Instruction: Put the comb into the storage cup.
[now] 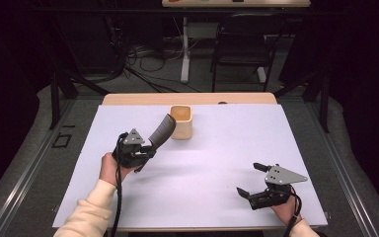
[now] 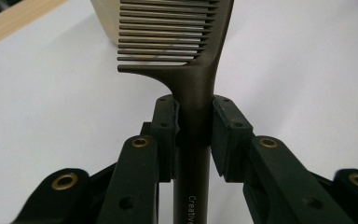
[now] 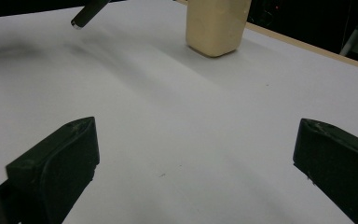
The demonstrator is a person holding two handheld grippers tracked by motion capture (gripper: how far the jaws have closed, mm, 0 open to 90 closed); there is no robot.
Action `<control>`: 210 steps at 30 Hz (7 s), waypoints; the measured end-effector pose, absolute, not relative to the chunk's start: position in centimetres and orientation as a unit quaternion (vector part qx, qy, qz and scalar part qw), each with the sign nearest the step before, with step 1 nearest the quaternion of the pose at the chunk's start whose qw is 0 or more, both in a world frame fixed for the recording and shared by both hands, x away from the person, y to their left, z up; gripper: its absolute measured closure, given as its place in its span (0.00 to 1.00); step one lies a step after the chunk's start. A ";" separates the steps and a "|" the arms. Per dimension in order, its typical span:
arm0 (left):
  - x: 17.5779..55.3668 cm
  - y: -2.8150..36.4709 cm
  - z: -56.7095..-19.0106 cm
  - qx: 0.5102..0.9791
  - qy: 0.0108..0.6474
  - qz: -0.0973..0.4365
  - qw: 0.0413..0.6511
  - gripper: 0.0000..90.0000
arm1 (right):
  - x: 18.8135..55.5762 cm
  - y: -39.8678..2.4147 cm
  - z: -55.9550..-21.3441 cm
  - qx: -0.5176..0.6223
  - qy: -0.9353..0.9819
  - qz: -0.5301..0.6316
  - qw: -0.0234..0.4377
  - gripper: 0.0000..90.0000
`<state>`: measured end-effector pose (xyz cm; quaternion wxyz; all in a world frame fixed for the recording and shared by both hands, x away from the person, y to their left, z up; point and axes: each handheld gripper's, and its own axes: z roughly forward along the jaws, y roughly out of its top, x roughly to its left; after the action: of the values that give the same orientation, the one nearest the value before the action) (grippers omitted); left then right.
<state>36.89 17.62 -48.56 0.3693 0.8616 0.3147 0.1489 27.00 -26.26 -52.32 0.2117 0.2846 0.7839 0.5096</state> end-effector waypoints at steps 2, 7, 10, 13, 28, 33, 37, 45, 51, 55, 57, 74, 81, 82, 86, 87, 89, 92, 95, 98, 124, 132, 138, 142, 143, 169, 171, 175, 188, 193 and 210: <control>36.8 17.7 -48.7 0.853 0.318 0.154 0.383 0.80 | 27.0 -26.3 -52.3 0.285 0.784 0.510 0.212 0.00; 36.7 17.8 -48.7 0.846 0.322 0.162 0.394 0.80 | 27.0 -26.3 -52.3 0.283 0.784 0.509 0.212 0.00; 36.6 17.9 -48.7 0.842 0.321 0.166 0.400 0.80 | 27.0 -26.3 -52.3 0.283 0.784 0.509 0.213 0.00; 36.5 18.0 -48.7 0.836 0.323 0.173 0.408 0.80 | 27.0 -26.3 -52.3 0.285 0.784 0.509 0.212 0.00; 36.8 18.4 -49.0 0.814 0.340 0.185 0.434 0.81 | 27.0 -26.4 -52.3 0.286 0.783 0.510 0.212 0.00; 36.9 18.4 -48.9 0.810 0.338 0.192 0.438 0.81 | 27.0 -26.4 -52.3 0.286 0.783 0.510 0.212 0.00; 37.0 18.3 -48.8 0.805 0.338 0.196 0.447 0.80 | 27.0 -26.3 -52.3 0.286 0.784 0.510 0.211 0.00; 37.1 17.9 -48.4 0.803 0.333 0.201 0.452 0.81 | 27.0 -26.4 -52.2 0.286 0.783 0.511 0.210 0.00; 37.5 17.5 -47.9 0.801 0.329 0.202 0.458 0.81 | 27.0 -26.5 -52.3 0.288 0.783 0.510 0.209 0.00; 37.7 17.2 -47.3 0.797 0.326 0.205 0.465 0.81 | 27.0 -26.4 -52.3 0.290 0.782 0.510 0.210 0.00; 37.8 17.1 -47.1 0.797 0.323 0.207 0.466 0.81 | 27.0 -26.4 -52.2 0.288 0.782 0.511 0.211 0.00; 38.3 16.9 -46.7 0.793 0.323 0.209 0.473 0.81 | 27.1 -26.5 -52.3 0.290 0.782 0.510 0.213 0.00; 38.6 16.9 -46.4 0.789 0.325 0.210 0.477 0.81 | 27.1 -26.5 -52.3 0.292 0.781 0.509 0.212 0.00; 38.6 16.9 -46.4 0.789 0.325 0.210 0.477 0.81 | 27.1 -26.5 -52.3 0.292 0.781 0.509 0.212 0.00; 38.9 16.8 -46.2 0.787 0.325 0.211 0.480 0.81 | 27.1 -26.5 -52.3 0.294 0.781 0.508 0.212 0.00; 38.9 16.8 -46.2 0.787 0.325 0.211 0.480 0.81 | 27.1 -26.5 -52.3 0.294 0.782 0.507 0.214 0.00; 39.0 16.7 -46.0 0.787 0.324 0.213 0.480 0.81 | 27.1 -26.5 -52.3 0.297 0.781 0.506 0.213 0.00; 39.2 16.7 -45.9 0.786 0.324 0.213 0.481 0.81 | 27.1 -26.5 -52.3 0.296 0.781 0.507 0.214 0.00; 39.5 16.5 -45.8 0.785 0.324 0.213 0.482 0.81 | 27.1 -26.5 -52.3 0.296 0.782 0.507 0.212 0.00; 39.8 16.3 -45.7 0.787 0.323 0.211 0.482 0.80 | 27.1 -26.4 -52.3 0.296 0.782 0.506 0.212 0.00; 41.7 14.9 -44.4 0.780 0.322 0.216 0.491 0.81 | 27.2 -26.4 -52.4 0.295 0.784 0.504 0.210 0.00; 42.3 14.3 -43.6 0.781 0.317 0.217 0.492 0.81 | 27.2 -26.4 -52.4 0.295 0.785 0.503 0.211 0.00; 42.7 14.1 -43.2 0.783 0.316 0.218 0.490 0.81 | 27.2 -26.4 -52.4 0.295 0.784 0.503 0.211 0.00; 42.9 14.2 -42.9 0.782 0.316 0.220 0.490 0.81 | 27.2 -26.4 -52.4 0.296 0.784 0.504 0.211 0.00; 43.1 14.2 -42.9 0.781 0.317 0.221 0.490 0.81 | 27.2 -26.4 -52.4 0.296 0.784 0.504 0.212 0.00; 44.7 12.9 -41.2 0.782 0.311 0.224 0.492 0.80 | 27.2 -26.4 -52.4 0.296 0.785 0.502 0.212 0.00; 44.8 12.8 -41.1 0.783 0.310 0.223 0.491 0.81 | 27.2 -26.4 -52.4 0.296 0.784 0.502 0.213 0.00; 45.1 12.6 -41.0 0.783 0.309 0.222 0.492 0.81 | 27.2 -26.5 -52.4 0.297 0.784 0.502 0.213 0.00; 45.6 11.7 -39.9 0.781 0.304 0.226 0.496 0.81 | 27.2 -26.5 -52.4 0.300 0.782 0.504 0.211 0.00; 45.8 11.5 -39.9 0.780 0.303 0.227 0.498 0.81 | 27.2 -26.5 -52.4 0.299 0.783 0.503 0.210 0.00; 46.4 11.2 -39.7 0.771 0.308 0.233 0.506 0.81 | 27.3 -26.4 -52.4 0.297 0.785 0.503 0.206 0.00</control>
<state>46.36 11.16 -39.68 0.5060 0.7712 0.3077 0.2334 27.29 -26.40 -52.36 0.2063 0.2971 0.7851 0.5027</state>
